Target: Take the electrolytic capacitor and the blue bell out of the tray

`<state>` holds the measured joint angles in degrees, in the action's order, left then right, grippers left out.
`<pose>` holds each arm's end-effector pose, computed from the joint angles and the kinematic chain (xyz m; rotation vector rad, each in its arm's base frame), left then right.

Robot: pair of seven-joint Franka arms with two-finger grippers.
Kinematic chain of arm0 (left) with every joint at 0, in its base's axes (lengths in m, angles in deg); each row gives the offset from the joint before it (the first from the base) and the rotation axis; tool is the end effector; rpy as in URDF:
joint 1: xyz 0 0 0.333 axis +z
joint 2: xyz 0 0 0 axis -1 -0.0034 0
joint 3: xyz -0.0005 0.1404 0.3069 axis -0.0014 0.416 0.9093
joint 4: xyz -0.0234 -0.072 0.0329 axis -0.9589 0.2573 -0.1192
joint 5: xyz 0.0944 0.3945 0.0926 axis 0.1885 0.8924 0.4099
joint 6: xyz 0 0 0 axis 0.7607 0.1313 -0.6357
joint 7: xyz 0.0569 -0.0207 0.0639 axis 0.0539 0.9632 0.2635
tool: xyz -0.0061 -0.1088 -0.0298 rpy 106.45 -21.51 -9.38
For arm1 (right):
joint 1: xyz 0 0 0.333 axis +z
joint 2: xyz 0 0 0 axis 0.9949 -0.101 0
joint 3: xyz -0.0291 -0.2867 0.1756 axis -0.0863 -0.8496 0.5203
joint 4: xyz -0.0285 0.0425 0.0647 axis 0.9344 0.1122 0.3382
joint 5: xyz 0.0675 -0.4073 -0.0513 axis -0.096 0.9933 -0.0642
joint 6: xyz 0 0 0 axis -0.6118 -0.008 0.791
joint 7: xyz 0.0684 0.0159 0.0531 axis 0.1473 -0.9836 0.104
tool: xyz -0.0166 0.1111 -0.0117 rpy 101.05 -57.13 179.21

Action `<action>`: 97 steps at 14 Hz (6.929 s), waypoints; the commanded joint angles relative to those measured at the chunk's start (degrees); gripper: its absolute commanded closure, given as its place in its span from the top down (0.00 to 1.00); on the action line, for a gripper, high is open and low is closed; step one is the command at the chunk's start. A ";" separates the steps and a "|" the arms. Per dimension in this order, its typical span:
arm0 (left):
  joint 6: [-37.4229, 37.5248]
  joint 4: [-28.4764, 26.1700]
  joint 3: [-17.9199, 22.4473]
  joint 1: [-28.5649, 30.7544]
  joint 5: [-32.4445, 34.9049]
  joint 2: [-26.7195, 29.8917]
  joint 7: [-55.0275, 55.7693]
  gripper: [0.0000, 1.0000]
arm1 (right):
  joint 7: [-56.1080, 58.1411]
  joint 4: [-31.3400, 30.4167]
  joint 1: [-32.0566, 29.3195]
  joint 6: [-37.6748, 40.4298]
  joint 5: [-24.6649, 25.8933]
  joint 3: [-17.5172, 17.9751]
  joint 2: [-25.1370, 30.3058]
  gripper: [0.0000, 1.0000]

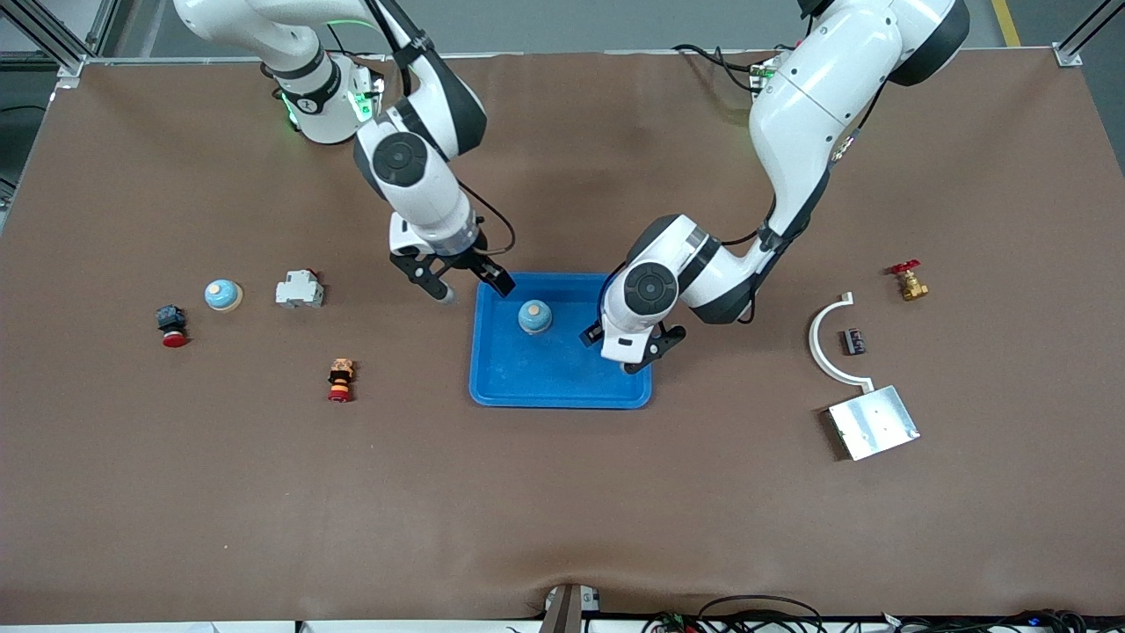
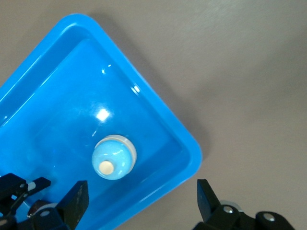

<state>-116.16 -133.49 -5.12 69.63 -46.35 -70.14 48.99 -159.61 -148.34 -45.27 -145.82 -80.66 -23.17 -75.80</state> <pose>0.5547 -0.4499 0.1740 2.9542 0.9369 -0.3486 0.4823 0.3917 0.2933 -2.8000 1.0699 0.0332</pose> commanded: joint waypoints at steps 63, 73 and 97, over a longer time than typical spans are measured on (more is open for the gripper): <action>9.19 -14.28 -15.15 43.82 15.92 7.50 -43.10 0.00 | 18.35 26.58 -13.07 17.52 3.67 -1.03 -16.43 0.00; 9.19 -14.36 -14.79 43.82 18.65 5.92 -41.86 0.00 | 38.40 19.82 -25.12 22.44 3.58 -1.12 -9.84 0.00; 9.10 -11.64 -14.44 41.27 19.09 2.93 -37.90 0.00 | 77.71 1.72 -46.66 6.19 3.32 -0.86 -3.77 0.00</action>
<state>-107.15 -146.77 -19.74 111.83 -28.91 -65.84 9.62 -83.30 -143.33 -89.82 -137.43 -77.33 -25.35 -81.50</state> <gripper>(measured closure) 0.696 0.352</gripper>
